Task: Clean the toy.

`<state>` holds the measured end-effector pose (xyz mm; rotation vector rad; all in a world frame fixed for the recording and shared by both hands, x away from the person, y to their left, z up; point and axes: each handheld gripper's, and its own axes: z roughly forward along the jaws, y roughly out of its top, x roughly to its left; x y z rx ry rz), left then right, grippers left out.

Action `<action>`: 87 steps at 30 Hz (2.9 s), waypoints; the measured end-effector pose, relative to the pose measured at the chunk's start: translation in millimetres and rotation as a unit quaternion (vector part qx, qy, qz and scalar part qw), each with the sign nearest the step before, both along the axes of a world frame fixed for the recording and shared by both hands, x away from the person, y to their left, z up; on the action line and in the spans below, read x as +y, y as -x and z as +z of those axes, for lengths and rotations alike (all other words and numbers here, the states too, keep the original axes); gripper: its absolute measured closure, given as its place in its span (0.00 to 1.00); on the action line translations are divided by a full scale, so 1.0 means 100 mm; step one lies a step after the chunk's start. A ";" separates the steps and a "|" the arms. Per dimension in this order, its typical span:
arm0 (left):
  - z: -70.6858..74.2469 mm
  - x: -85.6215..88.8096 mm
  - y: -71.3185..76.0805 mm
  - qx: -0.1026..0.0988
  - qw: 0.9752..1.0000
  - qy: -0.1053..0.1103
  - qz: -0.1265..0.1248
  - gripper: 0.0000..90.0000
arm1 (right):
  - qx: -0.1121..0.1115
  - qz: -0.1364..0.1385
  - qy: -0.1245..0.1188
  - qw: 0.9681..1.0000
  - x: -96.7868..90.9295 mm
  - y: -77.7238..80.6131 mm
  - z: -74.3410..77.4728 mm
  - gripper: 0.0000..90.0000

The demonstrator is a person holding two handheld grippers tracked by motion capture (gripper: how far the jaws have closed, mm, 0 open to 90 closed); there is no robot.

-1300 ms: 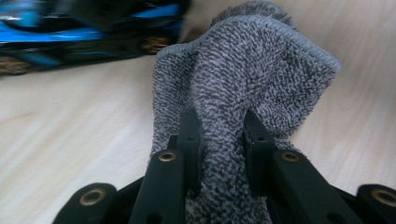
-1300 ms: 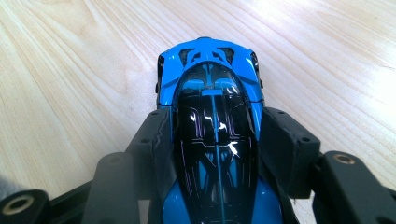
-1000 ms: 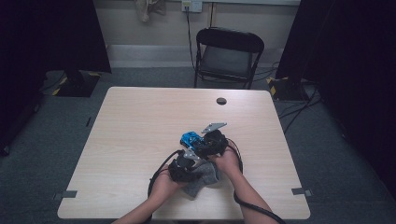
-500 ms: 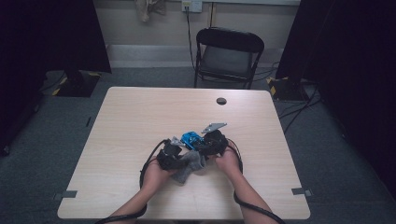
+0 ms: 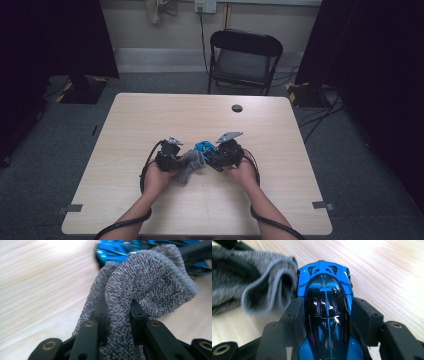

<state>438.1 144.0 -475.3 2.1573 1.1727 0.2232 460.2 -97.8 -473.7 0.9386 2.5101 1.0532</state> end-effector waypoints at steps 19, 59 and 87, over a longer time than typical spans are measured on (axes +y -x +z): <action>0.07 0.26 0.02 -0.013 0.999 -0.003 0.033 0.81 | -0.002 -0.002 -0.002 1.000 0.00 0.01 0.00 0.50; 0.04 -0.02 0.40 0.001 0.999 0.020 -0.050 0.80 | 0.006 0.001 0.009 1.000 -0.05 0.03 -0.03 0.29; 0.21 -0.62 0.66 -0.003 0.989 0.049 -0.136 0.81 | 0.010 0.002 -0.043 0.999 -0.50 0.07 0.34 0.27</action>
